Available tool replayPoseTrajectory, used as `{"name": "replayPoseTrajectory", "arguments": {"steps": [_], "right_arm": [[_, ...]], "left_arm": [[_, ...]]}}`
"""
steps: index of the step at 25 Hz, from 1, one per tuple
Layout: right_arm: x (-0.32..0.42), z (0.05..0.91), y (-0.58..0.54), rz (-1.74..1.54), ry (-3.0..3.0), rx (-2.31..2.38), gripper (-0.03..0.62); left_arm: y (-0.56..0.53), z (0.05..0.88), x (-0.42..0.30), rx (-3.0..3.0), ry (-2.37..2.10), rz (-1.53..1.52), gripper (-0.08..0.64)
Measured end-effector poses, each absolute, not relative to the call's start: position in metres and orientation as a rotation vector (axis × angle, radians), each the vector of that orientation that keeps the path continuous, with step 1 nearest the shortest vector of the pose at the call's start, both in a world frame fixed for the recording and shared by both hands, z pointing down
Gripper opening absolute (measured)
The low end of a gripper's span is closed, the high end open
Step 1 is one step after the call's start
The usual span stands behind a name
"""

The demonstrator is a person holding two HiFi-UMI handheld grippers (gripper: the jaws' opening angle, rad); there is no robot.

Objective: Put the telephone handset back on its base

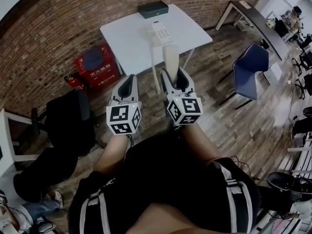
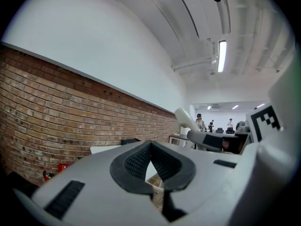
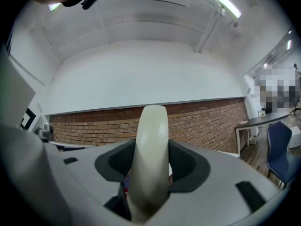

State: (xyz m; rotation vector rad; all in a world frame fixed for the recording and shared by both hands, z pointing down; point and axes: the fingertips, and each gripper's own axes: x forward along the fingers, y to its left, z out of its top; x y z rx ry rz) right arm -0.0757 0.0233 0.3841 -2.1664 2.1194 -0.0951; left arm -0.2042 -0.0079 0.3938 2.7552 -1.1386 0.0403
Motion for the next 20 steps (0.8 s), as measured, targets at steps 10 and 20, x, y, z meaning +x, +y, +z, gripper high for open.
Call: {"name": "replayPoseTrajectory", "arguments": {"steps": [10, 20], "right_arm": [[-0.051, 0.381, -0.006, -0.065, 2.146, -2.117, 0.204], [0.007, 0.38, -0.074, -0.03, 2.209, -2.061, 0.204]], "left_arm": [[-0.028, 0.39, -0.181, 2.783, -1.17, 0.004, -0.003], [-0.085, 0.388, -0.125, 2.766, -1.283, -0.001, -0.003]]}}
